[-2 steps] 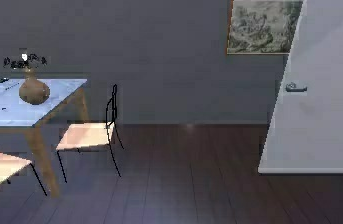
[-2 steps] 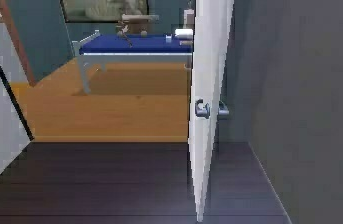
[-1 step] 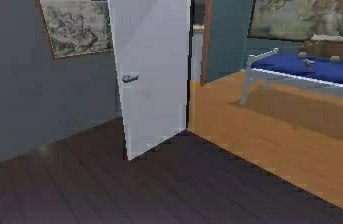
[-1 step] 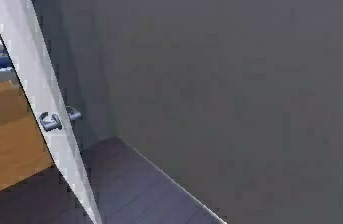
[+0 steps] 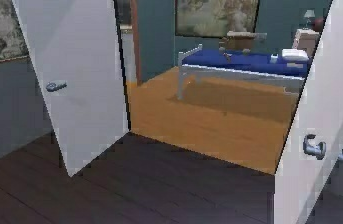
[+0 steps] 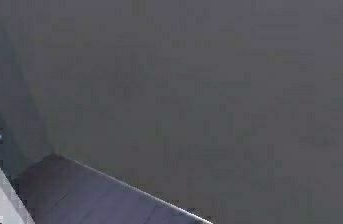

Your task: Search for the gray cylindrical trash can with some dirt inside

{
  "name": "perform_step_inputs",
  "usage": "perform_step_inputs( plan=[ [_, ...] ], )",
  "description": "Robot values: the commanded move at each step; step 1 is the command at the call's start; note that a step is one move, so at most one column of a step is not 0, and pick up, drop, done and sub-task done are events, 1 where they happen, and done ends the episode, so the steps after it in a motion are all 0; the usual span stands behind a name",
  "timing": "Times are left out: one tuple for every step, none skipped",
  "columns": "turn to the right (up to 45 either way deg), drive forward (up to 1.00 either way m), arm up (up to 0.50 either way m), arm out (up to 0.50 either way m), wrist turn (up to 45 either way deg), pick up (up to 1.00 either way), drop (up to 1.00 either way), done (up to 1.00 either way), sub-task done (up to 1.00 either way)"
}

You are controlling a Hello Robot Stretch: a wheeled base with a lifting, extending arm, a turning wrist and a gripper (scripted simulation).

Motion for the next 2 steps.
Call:
perform_step_inputs(
  plan=[
    [0.0,1.0,0.0,0.0,0.0,0.0,0.0,0.0,0.0],
    [0.0,1.0,0.0,0.0,0.0,0.0,0.0,0.0,0.0]
  ],
)
